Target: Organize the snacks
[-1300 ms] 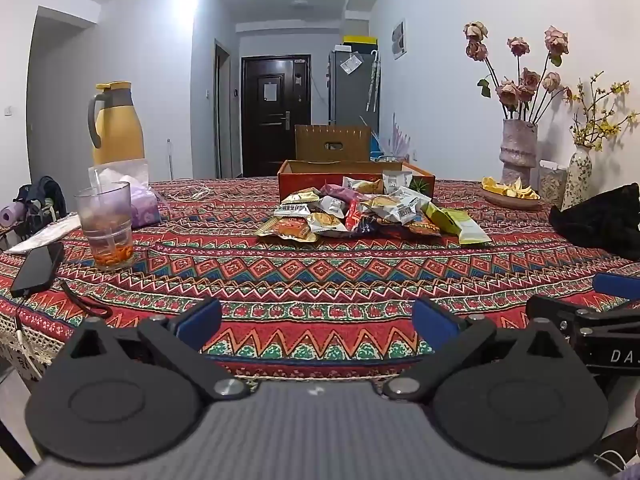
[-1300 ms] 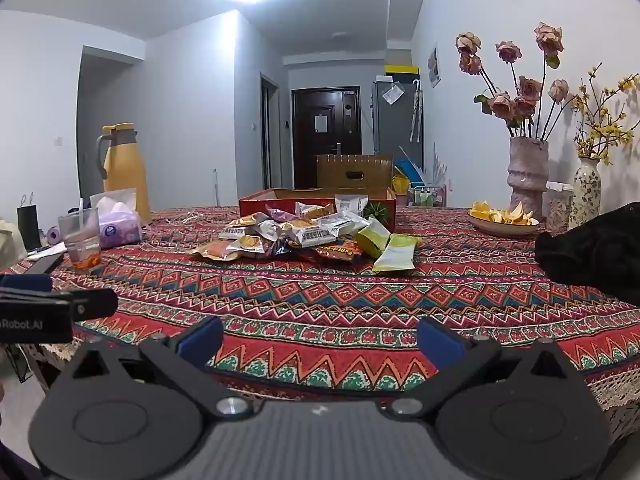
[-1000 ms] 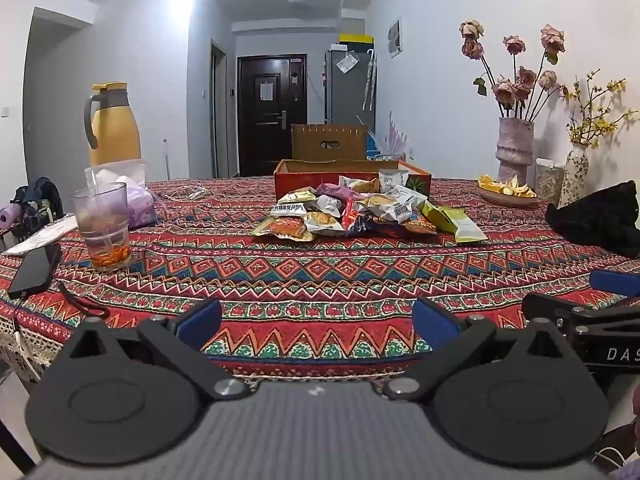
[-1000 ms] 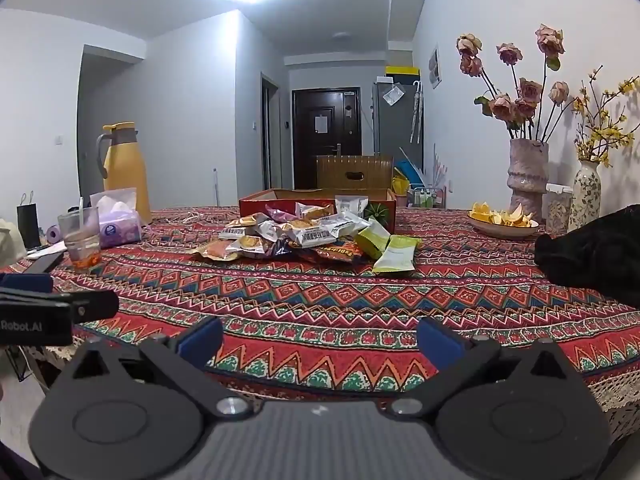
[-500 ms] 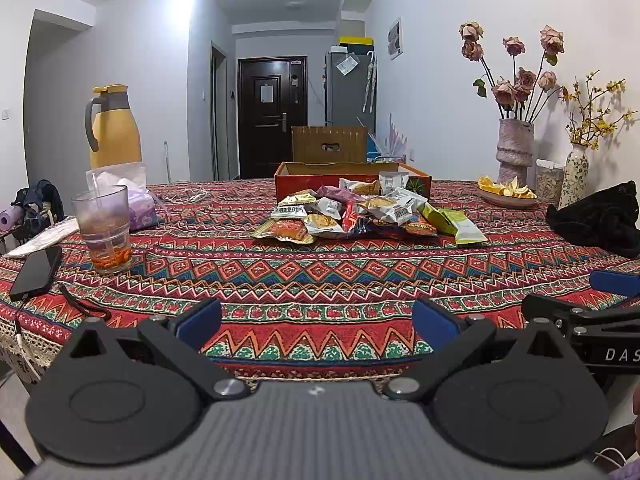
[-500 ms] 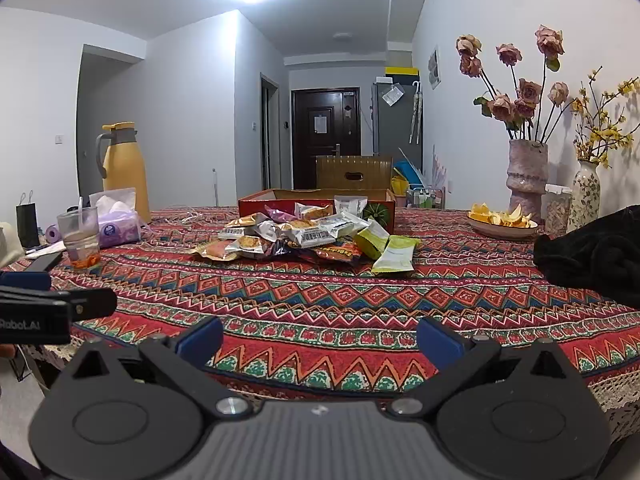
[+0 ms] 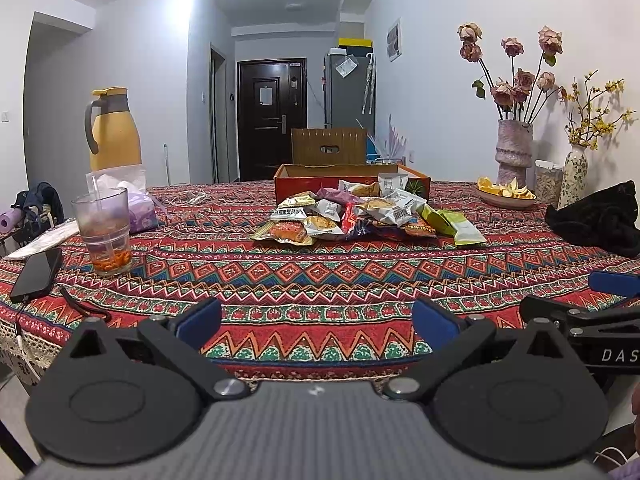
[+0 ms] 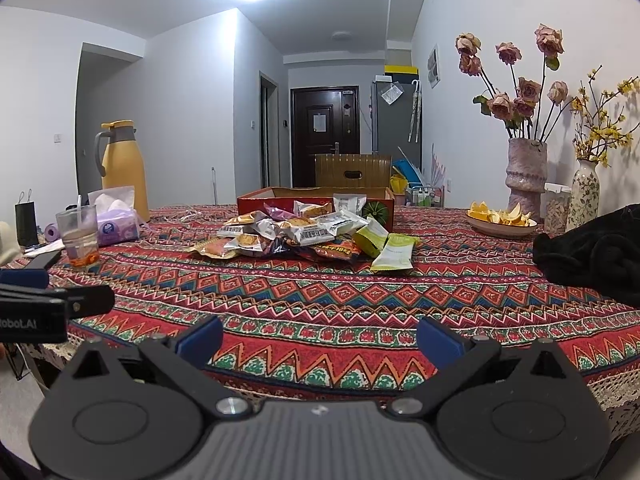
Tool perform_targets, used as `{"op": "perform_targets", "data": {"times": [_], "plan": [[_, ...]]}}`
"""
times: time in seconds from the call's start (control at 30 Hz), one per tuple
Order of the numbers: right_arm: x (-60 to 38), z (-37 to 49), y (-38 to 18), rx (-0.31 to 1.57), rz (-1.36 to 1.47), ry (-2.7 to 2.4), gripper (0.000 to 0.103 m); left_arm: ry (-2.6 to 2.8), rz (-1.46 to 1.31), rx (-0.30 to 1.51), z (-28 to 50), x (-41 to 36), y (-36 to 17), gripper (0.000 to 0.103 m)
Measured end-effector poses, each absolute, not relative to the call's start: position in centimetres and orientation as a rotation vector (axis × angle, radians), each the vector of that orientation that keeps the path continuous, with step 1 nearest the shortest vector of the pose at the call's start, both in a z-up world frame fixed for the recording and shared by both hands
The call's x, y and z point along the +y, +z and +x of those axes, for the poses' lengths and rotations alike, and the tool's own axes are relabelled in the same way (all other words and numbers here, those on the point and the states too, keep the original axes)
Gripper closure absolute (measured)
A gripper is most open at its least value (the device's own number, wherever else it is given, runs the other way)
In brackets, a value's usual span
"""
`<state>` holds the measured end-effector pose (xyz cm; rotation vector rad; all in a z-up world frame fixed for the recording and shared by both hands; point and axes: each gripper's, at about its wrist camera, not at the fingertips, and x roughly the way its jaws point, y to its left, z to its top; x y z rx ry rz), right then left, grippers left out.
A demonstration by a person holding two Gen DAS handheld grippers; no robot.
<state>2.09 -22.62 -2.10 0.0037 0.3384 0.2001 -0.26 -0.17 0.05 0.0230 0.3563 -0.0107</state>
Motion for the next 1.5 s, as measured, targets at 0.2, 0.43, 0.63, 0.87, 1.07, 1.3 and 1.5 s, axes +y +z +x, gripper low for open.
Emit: {"op": "perform_targets", "data": {"times": [0.2,0.43,0.63,0.87,1.07,1.3,1.5], "plan": [[-22.61,2.08,-2.13,0.339,0.003,0.199,0.0,-0.014,0.025,0.353,-0.24,-0.17,-0.04,0.0],[-22.62,2.03,-2.2,0.342,0.004,0.199,0.0,-0.018,0.026,0.352,-0.19,-0.23,-0.12,0.0],[-22.64,2.05,-2.22,0.34,0.002,0.199,0.0,-0.017,0.026,0.351,-0.26,-0.29,-0.14,0.0],[-22.62,2.05,-2.2,0.341,0.002,0.199,0.0,-0.017,0.026,0.352,-0.25,-0.29,-0.12,0.0],[-22.63,2.05,-2.2,0.341,0.002,0.199,0.0,-0.016,0.026,0.351,-0.27,-0.3,-0.13,0.0],[-22.64,2.06,-2.24,0.341,0.0,0.199,0.0,-0.018,0.028,0.352,-0.26,-0.37,-0.15,0.0],[-22.66,2.09,-2.19,0.338,-0.002,0.198,0.0,-0.014,0.029,0.354,-0.25,-0.29,-0.24,0.0]]}}
